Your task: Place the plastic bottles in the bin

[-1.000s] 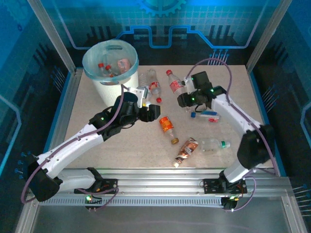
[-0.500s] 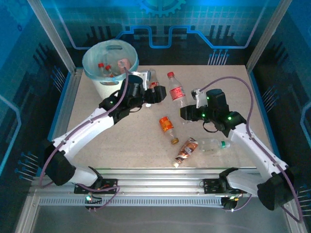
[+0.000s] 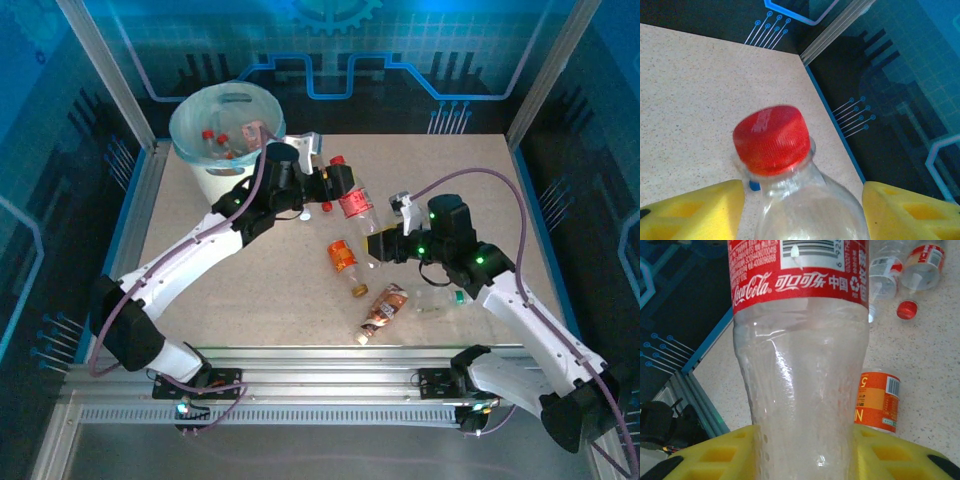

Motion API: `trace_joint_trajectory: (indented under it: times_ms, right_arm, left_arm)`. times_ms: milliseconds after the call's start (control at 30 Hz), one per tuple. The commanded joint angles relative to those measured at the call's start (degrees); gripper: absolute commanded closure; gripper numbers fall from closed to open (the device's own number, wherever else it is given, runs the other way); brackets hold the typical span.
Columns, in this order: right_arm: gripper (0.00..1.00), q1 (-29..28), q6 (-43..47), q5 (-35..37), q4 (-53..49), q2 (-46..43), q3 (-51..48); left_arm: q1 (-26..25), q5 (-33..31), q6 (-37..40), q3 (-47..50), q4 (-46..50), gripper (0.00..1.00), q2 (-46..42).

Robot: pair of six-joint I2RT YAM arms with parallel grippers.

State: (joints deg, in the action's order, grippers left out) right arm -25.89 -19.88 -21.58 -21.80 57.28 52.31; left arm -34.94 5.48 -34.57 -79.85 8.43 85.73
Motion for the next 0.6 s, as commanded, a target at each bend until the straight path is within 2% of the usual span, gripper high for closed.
trace_joint_trajectory:
  times_ms: [0,300,567]
  right_arm:
    - [0.57,-1.3,2.3,-1.5,0.6,-1.7,-0.3]
    - [0.57,-2.4,3.5,-1.7,-0.2,-1.7,0.0]
    - [0.56,-3.0,4.9,-0.6,-1.5,-1.8,0.7]
  left_arm:
    - [0.1,0.5,0.4,-2.2,-0.7,0.38,-0.1]
    - [0.1,-0.1,1.3,-2.5,0.1,0.5,-0.2]
    - [0.4,-0.6,1.9,-2.2,-0.1,0.69,-1.3]
